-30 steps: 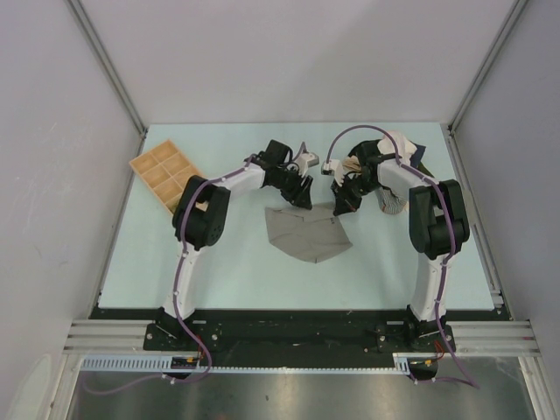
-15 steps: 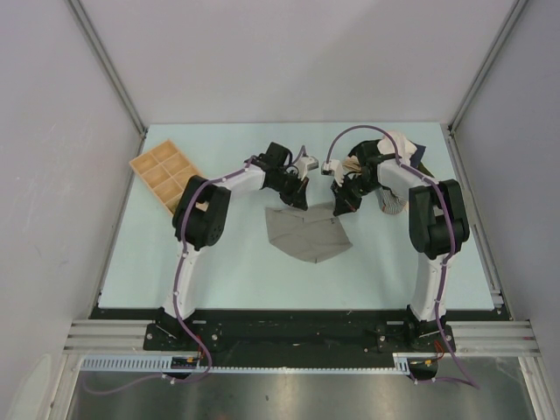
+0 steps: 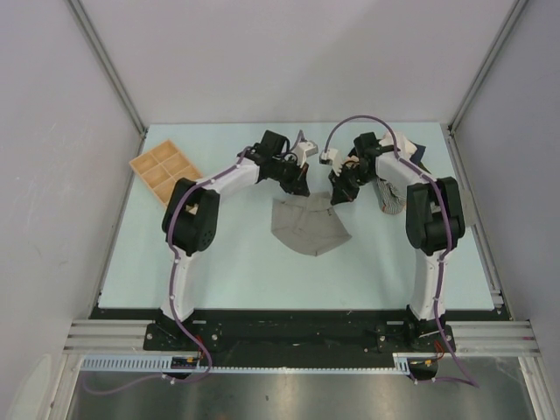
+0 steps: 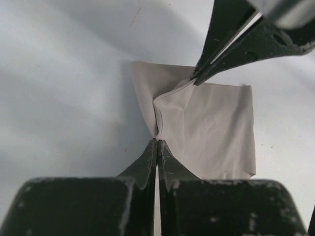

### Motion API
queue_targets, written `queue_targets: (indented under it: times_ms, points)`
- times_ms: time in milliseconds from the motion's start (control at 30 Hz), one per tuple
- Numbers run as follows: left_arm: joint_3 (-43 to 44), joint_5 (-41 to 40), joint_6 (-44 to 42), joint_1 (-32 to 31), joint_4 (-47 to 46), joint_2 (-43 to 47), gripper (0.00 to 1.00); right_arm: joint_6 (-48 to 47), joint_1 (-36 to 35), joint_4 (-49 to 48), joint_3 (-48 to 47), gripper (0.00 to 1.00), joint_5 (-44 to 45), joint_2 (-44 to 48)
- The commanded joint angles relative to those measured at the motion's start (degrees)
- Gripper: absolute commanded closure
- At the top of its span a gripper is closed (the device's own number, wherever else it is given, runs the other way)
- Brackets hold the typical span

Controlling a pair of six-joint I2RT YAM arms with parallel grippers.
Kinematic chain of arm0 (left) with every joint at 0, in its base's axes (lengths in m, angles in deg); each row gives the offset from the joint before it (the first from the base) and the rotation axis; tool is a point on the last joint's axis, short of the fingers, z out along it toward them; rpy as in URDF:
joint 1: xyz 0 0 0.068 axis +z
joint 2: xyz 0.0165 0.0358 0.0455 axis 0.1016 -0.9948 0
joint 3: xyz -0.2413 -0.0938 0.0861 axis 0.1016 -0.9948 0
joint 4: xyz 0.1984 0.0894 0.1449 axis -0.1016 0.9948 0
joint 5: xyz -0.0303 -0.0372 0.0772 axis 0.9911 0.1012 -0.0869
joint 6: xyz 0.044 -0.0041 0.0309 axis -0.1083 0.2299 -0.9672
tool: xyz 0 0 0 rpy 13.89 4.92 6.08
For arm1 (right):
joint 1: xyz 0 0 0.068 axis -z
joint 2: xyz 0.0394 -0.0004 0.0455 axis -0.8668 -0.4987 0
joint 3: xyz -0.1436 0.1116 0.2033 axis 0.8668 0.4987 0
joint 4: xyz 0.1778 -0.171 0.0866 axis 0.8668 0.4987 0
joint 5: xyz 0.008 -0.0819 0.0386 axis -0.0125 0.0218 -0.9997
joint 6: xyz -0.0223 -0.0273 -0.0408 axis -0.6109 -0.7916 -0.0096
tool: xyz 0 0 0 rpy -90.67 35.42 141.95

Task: Roll the underwear
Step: Fold the underwear at the center of the board.

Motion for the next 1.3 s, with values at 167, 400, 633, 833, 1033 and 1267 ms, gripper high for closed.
queue_targets:
  times_ms: [167, 400, 633, 833, 1033, 1267]
  points:
    - [3.52, 2.42, 0.13, 1.68, 2.16, -1.15, 0.82, 3.26, -0.22, -0.62, -6.07, 1.00, 1.23, -3.36]
    - [3.17, 4.17, 0.83, 1.86, 1.10, -1.95, 0.71, 2.91, -0.13, -0.71, -5.98, 1.00, 0.17, -2.14]
    - [-3.40, 6.01, -1.53, 2.21, -3.63, 3.48, 0.40, -3.58, -0.22, 1.31, -1.95, 1.00, -1.85, 1.99]
    - [-5.45, 7.16, -3.82, 2.30, -3.74, 4.39, 0.35, -5.97, -0.22, 1.58, 1.84, 1.00, -1.59, 3.58]
    - [-3.69, 7.78, -3.56, 2.12, -2.86, 2.45, 0.35, -5.26, -0.04, 1.14, 1.67, 1.00, -1.85, 3.32]
    - [-0.61, 6.81, -3.47, 1.51, -1.01, -0.72, 0.37, -5.00, -0.04, 1.14, 1.67, 1.00, -2.20, 2.97]
